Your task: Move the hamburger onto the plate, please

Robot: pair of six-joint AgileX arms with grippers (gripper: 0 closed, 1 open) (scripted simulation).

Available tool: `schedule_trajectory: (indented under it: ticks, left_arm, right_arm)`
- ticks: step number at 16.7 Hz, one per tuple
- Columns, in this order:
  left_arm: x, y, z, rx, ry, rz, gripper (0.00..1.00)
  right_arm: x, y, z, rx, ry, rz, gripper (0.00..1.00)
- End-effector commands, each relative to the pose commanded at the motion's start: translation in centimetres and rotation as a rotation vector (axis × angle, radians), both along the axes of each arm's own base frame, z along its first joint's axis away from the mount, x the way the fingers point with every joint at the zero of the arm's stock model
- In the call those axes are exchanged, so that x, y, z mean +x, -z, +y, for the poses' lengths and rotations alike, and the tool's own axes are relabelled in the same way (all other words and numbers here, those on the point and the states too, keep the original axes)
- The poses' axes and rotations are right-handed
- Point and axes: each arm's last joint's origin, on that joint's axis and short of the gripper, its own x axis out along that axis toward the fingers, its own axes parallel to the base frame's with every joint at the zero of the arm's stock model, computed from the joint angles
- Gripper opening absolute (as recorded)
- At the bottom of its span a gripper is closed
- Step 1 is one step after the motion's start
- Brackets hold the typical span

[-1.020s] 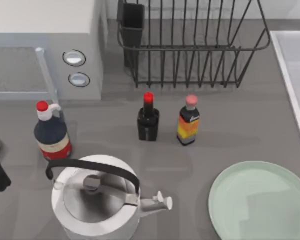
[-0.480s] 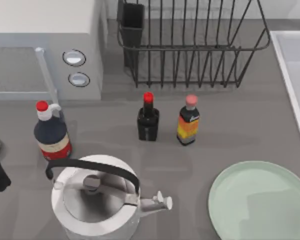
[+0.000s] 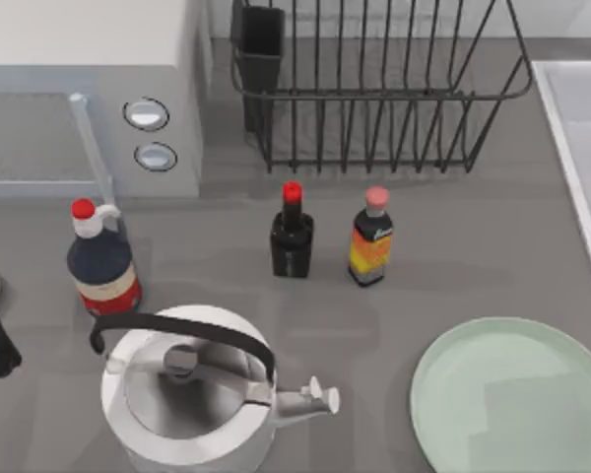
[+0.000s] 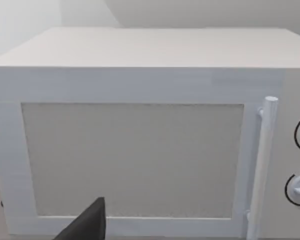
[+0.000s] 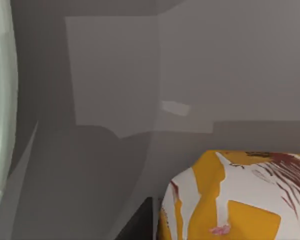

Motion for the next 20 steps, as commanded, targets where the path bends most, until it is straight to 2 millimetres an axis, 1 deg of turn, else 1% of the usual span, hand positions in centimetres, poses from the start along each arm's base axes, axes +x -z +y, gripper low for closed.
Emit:
schedule_trajectory:
  ticks: [2,4,9,11,17,20]
  left_arm:
    - [0.0,0.0,0.0,0.0,0.0,0.0,1.0]
    - [0.0,0.0,0.0,0.0,0.0,0.0,1.0]
    - [0.0,0.0,0.0,0.0,0.0,0.0,1.0]
    - [0.0,0.0,0.0,0.0,0.0,0.0,1.0]
    - [0.0,0.0,0.0,0.0,0.0,0.0,1.0]
    - [0.0,0.0,0.0,0.0,0.0,0.0,1.0]
  right_arm:
    - [0.4,-1.2,-0.1,0.0,0.0,0.0,0.0]
    - [0.6,-3.0,-0.1,0.001,-0.001,0.008,0.0]
    - [0.1,-8.3,0.0,0.003,-0.002,0.021,0.0]
    - [-0.1,-9.5,0.0,0.0,-0.001,0.004,0.0]
    - [-0.1,-9.5,0.1,0.001,-0.013,0.007,0.0]
    - [0.3,-9.4,0.6,0.0,-0.128,0.019,0.0]
